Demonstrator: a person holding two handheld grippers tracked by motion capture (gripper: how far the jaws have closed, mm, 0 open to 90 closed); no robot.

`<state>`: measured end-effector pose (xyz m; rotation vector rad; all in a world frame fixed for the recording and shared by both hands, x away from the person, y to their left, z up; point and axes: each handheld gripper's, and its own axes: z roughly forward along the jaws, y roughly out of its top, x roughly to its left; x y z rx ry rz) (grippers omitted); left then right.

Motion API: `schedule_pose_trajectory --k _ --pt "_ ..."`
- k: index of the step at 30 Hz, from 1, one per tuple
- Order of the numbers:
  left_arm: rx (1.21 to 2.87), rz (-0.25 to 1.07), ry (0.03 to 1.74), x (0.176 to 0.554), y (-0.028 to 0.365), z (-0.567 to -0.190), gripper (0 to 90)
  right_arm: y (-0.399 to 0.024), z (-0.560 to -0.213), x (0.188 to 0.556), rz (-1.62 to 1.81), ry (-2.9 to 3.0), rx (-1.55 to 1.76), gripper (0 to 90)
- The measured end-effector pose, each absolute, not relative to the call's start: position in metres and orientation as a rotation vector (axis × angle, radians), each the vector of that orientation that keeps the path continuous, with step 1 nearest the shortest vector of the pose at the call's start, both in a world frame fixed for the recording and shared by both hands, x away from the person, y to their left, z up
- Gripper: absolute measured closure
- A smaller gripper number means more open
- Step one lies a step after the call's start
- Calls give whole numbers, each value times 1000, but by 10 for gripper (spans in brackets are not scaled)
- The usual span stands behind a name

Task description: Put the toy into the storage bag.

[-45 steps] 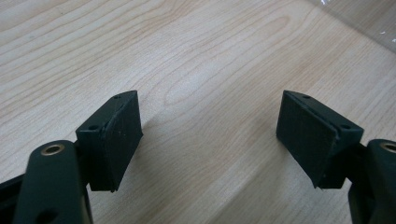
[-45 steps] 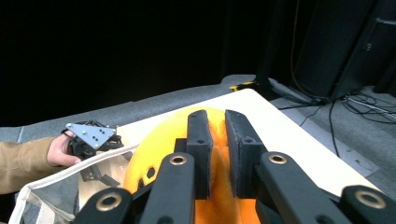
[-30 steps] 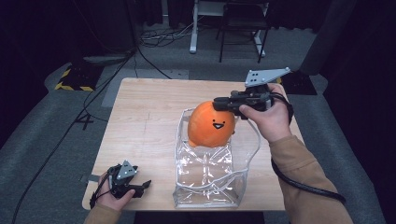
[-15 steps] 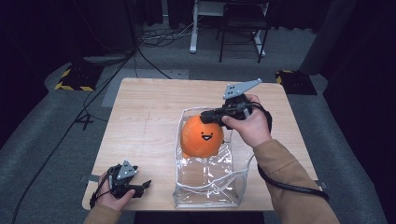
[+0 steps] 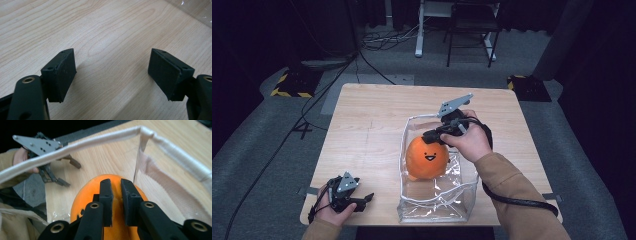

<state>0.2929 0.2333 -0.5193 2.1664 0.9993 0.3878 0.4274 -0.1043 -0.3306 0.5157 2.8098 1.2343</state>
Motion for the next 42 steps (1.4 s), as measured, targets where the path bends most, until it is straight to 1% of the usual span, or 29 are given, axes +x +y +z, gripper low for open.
schedule_pose_trajectory --k 11,21,28,33,40,42 --pt "2166 388 999 293 233 -519 228 -96 -352 430 1086 2880 540 782" --pt "2166 388 999 293 233 -519 228 -93 -362 432 968 2927 561 764" --pt "2166 387 999 293 233 -519 228 -92 -364 433 969 2930 576 748" --pt "2165 387 1000 293 233 -519 228 -94 -365 433 976 2927 597 723" --pt "2166 387 999 293 233 -519 228 -96 -365 432 1007 2921 630 648" --pt "2166 387 999 293 233 -519 228 -96 -365 432 1009 2921 628 641"
